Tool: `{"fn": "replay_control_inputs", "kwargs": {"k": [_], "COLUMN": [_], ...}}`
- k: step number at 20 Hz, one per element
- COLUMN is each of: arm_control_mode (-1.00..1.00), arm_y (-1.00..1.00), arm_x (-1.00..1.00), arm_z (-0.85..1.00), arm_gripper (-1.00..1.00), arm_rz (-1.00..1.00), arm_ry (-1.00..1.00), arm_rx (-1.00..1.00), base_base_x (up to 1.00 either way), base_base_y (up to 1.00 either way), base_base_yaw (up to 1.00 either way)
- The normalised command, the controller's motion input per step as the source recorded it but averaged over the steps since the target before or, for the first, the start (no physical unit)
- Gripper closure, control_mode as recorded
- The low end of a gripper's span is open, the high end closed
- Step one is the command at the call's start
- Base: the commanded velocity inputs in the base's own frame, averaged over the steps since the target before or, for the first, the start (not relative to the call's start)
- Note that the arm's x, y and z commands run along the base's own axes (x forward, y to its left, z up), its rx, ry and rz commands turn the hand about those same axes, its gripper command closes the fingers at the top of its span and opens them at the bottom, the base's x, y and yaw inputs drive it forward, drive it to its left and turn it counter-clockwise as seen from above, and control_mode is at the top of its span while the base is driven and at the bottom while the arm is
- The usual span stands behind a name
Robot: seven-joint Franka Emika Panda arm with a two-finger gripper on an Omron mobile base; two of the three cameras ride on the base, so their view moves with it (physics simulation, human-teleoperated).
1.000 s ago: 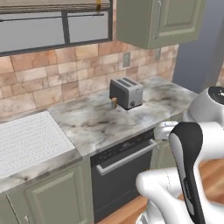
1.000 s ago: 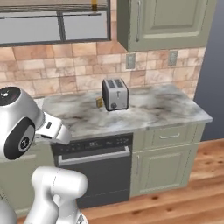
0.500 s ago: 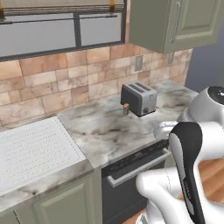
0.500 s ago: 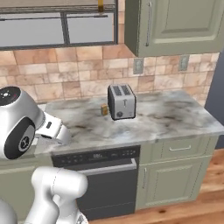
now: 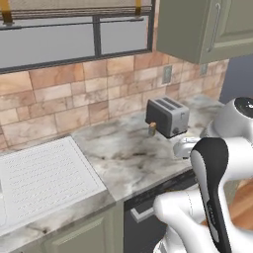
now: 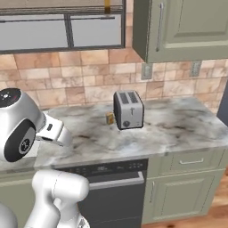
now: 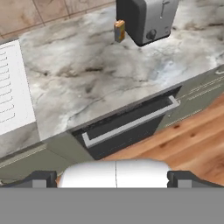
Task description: Move the drinks to the dining counter.
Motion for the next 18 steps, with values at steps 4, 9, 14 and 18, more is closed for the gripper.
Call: {"fn": "replay_control_inputs", "kwargs": {"k": [4,9,14,18], "arm_control_mode": [1.0,1.0,1.0,1.0], "arm_y": [0.0,0.0,0.0,0.0], "arm_x": [0.0,0.0,0.0,0.0], "arm_z": [0.0,0.0,0.0,0.0], "arm_gripper": [-1.0,-1.0,-1.0,-1.0], "arm_rz": [0.0,0.0,0.0,0.0], "arm_ry": [0.0,0.0,0.0,0.0], "arm_rx": [0.0,0.0,0.0,0.0], "base_base_x": [0.42,0.4,0.4,0.4], "base_base_y": [0.0,0.0,-0.01,-0.03], "base_base_yaw": [0.04,0.03,0.02,0.01]}}
